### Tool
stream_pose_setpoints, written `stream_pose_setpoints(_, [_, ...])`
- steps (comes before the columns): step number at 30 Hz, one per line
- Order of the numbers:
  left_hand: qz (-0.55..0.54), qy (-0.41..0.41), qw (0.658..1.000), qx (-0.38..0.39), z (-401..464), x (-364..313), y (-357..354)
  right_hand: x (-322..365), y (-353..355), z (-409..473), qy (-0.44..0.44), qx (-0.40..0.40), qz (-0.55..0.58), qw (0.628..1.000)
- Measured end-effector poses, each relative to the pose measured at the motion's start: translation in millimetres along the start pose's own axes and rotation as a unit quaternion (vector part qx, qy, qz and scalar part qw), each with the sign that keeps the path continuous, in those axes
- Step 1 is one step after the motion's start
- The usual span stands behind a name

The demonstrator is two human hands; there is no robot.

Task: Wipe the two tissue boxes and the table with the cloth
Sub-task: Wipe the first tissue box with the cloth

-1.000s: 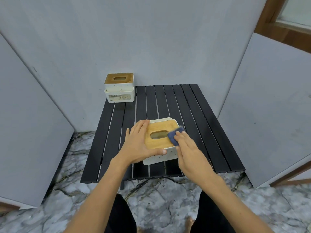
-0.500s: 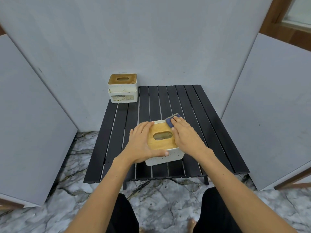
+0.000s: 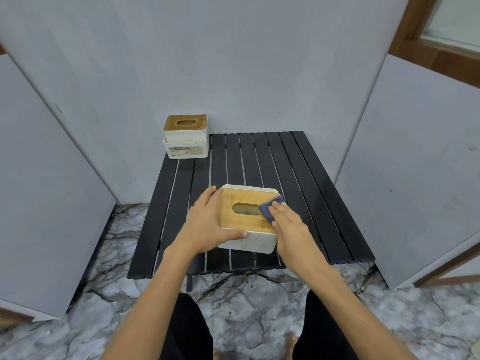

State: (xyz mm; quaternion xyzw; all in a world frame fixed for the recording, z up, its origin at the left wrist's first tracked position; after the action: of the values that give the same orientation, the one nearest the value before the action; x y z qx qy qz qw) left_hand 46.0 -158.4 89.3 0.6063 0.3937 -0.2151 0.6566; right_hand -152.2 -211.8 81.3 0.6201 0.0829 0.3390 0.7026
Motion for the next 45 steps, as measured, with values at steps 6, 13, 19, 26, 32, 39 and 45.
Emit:
stream_pose_setpoints(6, [0.034, 0.029, 0.996, -0.08, -16, -10, 2, 17, 8, -25, 0.002, -0.034, 0.101, 0.994])
stream_pose_setpoints(13, [-0.014, 0.027, 0.997, -0.068, -17, -21, -7, 17, 24, -33, -0.043, 0.023, 0.198, 0.979])
stream_pose_setpoints(19, [0.031, 0.089, 0.993, -0.069, -11, -13, -33, -9, 52, -1, -0.07, -0.009, 0.183, 0.981])
stream_pose_setpoints(26, [0.074, 0.06, 0.992, 0.085, 10, -10, -19, -3, 29, 28, 0.057, 0.008, 0.054, 0.997])
stream_pose_setpoints(32, [0.033, 0.032, 0.995, 0.093, 11, -8, -17, 10, -2, -2, 0.111, -0.035, -0.061, 0.991])
stream_pose_setpoints(39, [-0.023, -0.01, 0.999, 0.046, 9, -2, -33, 17, 0, -18, 0.128, -0.058, -0.07, 0.988])
stream_pose_setpoints(45, [-0.019, -0.03, 0.998, 0.058, 7, 1, -33, 20, -2, 26, 0.109, -0.01, -0.036, 0.993])
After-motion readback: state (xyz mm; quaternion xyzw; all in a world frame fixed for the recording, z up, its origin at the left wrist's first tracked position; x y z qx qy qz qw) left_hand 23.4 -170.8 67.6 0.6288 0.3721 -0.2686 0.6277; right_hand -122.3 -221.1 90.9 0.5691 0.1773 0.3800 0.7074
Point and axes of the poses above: each hand's wrist, its own z-axis towards the middle knuckle, its own y-axis out of the back of the hand, x = y × z, the point moved 6 cm from there along z, towards the middle knuckle, and after that the axes turned 14 degrees about -z, right-handed, at the moved point
